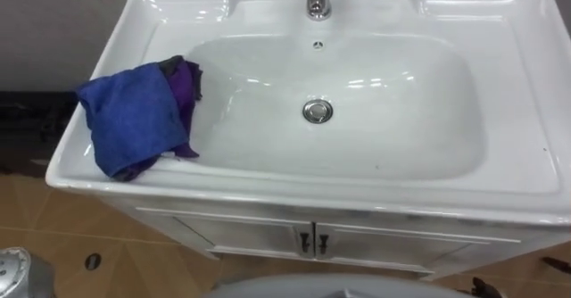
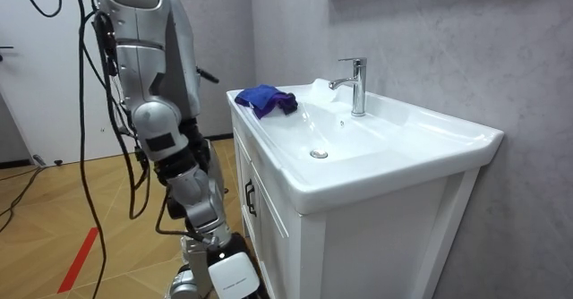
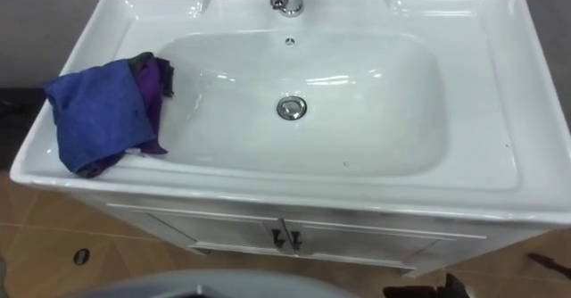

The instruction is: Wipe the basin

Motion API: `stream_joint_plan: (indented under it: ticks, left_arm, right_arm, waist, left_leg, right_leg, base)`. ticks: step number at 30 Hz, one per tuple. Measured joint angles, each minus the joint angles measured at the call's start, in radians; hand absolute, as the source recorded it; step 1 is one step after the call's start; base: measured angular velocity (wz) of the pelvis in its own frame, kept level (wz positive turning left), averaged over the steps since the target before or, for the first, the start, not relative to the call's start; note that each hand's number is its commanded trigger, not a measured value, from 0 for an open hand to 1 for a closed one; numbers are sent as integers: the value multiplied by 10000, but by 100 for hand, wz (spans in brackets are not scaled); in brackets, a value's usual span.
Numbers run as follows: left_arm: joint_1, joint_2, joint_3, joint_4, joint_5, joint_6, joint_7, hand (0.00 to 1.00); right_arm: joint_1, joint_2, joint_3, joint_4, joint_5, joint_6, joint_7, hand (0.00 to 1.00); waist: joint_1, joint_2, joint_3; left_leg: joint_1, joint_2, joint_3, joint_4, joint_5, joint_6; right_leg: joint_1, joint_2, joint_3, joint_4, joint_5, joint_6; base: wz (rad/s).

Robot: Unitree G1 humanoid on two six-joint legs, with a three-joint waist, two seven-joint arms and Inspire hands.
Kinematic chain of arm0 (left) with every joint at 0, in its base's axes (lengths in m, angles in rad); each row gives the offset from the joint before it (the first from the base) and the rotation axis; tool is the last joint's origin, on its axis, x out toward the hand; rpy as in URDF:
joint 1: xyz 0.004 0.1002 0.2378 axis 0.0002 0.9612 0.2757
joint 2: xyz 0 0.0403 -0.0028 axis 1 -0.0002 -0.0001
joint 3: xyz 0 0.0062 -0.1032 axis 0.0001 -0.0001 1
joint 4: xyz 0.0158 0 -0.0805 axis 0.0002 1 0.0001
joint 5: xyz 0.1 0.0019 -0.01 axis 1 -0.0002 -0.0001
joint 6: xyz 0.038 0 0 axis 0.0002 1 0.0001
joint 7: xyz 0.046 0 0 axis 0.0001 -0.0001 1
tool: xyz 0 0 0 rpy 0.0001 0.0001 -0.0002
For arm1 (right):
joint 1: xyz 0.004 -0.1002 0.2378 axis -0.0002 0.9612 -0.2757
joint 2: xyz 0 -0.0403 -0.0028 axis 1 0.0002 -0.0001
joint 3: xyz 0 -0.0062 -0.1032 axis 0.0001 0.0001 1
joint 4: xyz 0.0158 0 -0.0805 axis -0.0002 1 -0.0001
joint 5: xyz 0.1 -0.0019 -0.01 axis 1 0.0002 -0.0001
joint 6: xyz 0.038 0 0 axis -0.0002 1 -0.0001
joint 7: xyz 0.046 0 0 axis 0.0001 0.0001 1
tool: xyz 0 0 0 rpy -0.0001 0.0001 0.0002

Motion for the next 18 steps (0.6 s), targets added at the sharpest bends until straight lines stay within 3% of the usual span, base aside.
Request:
stream_joint_plan:
  ticks: [6, 10, 14, 18]
  left_arm:
    - [-4, -158, -710, 2364, -1587, -90, 128, 0]
    - [73, -250, -853, 3553, -1687, -229, 142, 0]
    - [454, -318, -1603, 4435, -1746, -232, 9, 0]
    - [446, -506, -1738, 5478, -1621, -221, -281, 0]
  right_arm:
    - [25, 2, 48, -84, 83, 49, -18, 0]
    - [65, 3, 52, -23, 144, 48, -77, 0]
    - [50, 8, 90, 63, 209, 128, -57, 0]
    - [-116, 27, 89, 331, 80, 183, -57, 0]
  waist:
    - [-29, 2, 15]
    - [-38, -22, 59]
    - [-67, 6, 71]
    - [-163, -13, 68]
  left_leg:
    - [-48, -17, -195, 59, -15, 16]
    - [-34, -23, -162, 38, -15, 16]
    - [-85, -23, -156, -18, -13, 16]
    - [-123, -33, -205, -19, -12, 15]
  right_leg:
    - [14, -16, -156, 68, 0, 2]
    - [37, -22, -169, 68, 0, 2]
    - [-15, -21, -170, 68, 0, 2]
    - [-13, -26, -277, 60, -1, 6]
  base:
    - [5]
    - [0]
    - [0]
    - [4]
